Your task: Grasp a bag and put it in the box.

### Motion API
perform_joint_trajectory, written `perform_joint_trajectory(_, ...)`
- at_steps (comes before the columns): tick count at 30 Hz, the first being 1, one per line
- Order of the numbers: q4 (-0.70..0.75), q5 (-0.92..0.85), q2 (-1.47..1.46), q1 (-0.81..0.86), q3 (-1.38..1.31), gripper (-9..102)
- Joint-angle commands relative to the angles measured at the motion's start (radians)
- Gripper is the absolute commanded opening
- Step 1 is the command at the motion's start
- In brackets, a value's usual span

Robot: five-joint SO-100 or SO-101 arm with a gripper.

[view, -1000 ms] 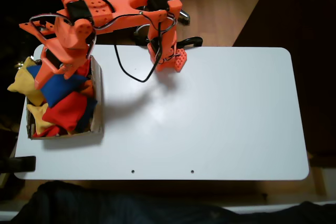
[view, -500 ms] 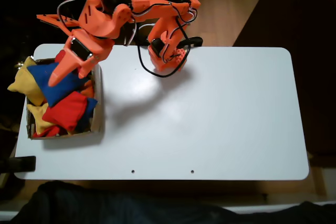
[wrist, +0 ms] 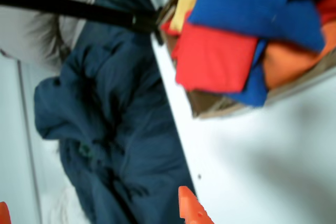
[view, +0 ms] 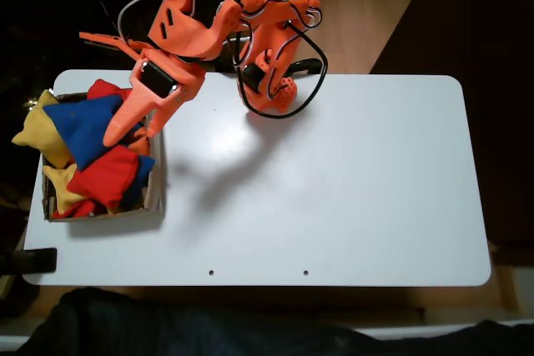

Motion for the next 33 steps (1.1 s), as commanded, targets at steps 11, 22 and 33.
perform_joint_trajectory(11, -0.018, 0.179, 0.046, -0.225, 0.084, 62)
perform_joint_trajectory(22, -0.112, 0.268, 0.141, -0.423, 0.255, 61)
perform_joint_trajectory(33, -0.252, 0.339, 0.247, -0.558, 0.416, 61)
